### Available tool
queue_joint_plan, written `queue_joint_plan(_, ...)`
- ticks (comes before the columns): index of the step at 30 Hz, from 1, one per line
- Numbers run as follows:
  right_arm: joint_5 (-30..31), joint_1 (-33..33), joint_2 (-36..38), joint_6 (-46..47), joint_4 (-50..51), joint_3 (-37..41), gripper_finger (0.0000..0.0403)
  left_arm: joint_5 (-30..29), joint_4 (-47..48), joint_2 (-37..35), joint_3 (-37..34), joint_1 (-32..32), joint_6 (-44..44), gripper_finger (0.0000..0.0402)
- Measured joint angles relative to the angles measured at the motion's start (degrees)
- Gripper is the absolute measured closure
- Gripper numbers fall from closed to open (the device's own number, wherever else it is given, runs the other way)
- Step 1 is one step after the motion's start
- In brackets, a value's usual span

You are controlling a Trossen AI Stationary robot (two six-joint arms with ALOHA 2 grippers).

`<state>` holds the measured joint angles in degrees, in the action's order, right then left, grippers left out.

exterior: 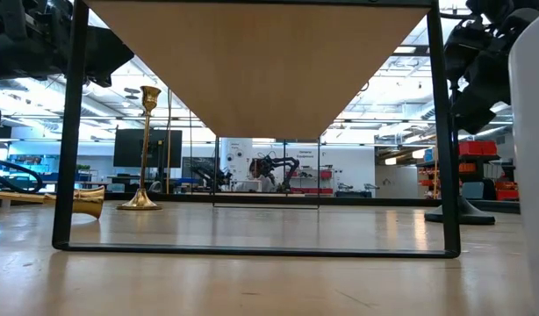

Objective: Pick & Place candle stick holders
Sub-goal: Put the top black candle holder on the shelf

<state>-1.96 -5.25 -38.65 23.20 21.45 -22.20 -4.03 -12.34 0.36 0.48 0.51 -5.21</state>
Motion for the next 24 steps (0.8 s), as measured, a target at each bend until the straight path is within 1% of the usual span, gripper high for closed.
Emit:
queue_joint_plan(17,0.0,0.0,0.0,-0.1,-0.1,0.0,0.0258,0.0,0.0,0.0,0.0,0.0,0.0,0.0204)
queue_joint_plan(20,0.0,0.0,0.0,-0.2,-0.1,0.0,0.0269,0.0,0.0,0.0,0.0,0.0,0.0,0.0204)
queue_joint_plan(24,0.0,0.0,0.0,-0.2,-0.1,0.0,0.0300,0.0,0.0,0.0,0.0,0.0,0.0,0.0204)
